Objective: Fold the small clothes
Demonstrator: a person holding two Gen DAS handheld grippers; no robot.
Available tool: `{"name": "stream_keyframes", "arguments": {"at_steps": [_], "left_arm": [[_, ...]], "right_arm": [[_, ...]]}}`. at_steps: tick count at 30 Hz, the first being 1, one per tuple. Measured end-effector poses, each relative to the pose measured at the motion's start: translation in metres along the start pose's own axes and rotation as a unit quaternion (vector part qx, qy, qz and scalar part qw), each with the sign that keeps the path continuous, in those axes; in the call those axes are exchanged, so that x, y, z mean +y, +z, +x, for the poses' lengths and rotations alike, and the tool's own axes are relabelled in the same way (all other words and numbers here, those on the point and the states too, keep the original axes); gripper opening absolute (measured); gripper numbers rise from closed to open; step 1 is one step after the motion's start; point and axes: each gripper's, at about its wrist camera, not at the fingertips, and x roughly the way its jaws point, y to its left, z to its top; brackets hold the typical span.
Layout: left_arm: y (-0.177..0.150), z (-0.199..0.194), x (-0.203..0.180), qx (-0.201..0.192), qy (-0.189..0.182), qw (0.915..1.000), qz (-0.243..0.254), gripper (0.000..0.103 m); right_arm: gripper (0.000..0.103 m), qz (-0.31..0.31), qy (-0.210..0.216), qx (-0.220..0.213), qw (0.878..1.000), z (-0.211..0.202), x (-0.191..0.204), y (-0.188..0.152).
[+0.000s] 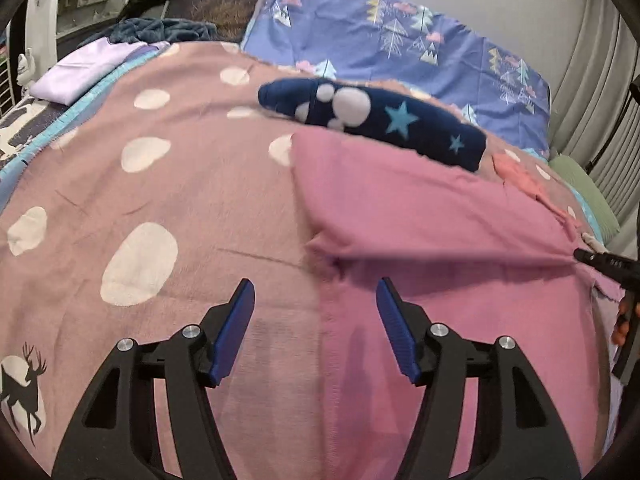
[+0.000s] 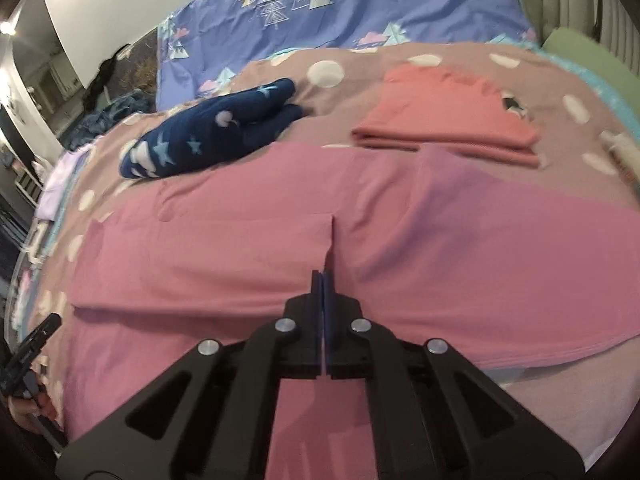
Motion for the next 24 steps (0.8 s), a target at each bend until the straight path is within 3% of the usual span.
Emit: {"name": "stream_keyframes", "arguments": {"at_steps": [4, 6, 9, 10, 12, 16, 19, 24], "left_arm": [[0.003, 0.023, 0.000, 0.020, 0.005, 0.9998, 0.007, 0.064], [0.008, 0.029, 0.000, 0.017, 0.002, 0.9998, 0.004, 0.064], [0.019, 0.036, 0.003, 0.008, -0.024, 0.9997, -0.008, 0.060], [0.018, 0.037, 0.005, 0.007, -0.030, 0.9994, -0.012, 0.048], [0.018, 0.041, 0.008, 0.012, -0.054, 0.9982, -0.022, 0.036], [0.013, 0.039, 0.014, 0.000, -0.087, 0.9953, -0.041, 0.036], [0.011, 0.038, 0.016, -0.004, -0.103, 0.9936, -0.046, 0.034], [0.010, 0.038, 0.018, -0.008, -0.109, 0.9926, -0.053, 0.013]], "right_arm": [[0.003, -0.031, -0.059, 0.021, 0.998, 0.005, 0.002, -0.004], [0.026, -0.020, -0.064, 0.008, 0.998, -0.003, 0.004, -0.003], [0.030, -0.022, -0.053, -0.038, 0.998, -0.024, 0.029, 0.010], [0.030, -0.045, -0.039, -0.044, 0.997, -0.028, 0.047, 0.015], [0.030, -0.083, -0.009, -0.044, 0.996, -0.030, 0.081, 0.022], [0.030, -0.164, 0.073, 0.003, 0.984, -0.006, 0.169, 0.034], [0.030, -0.220, 0.094, 0.030, 0.971, 0.024, 0.238, 0.043], [0.032, -0.252, 0.118, 0.079, 0.957, 0.075, 0.329, 0.051]]}}
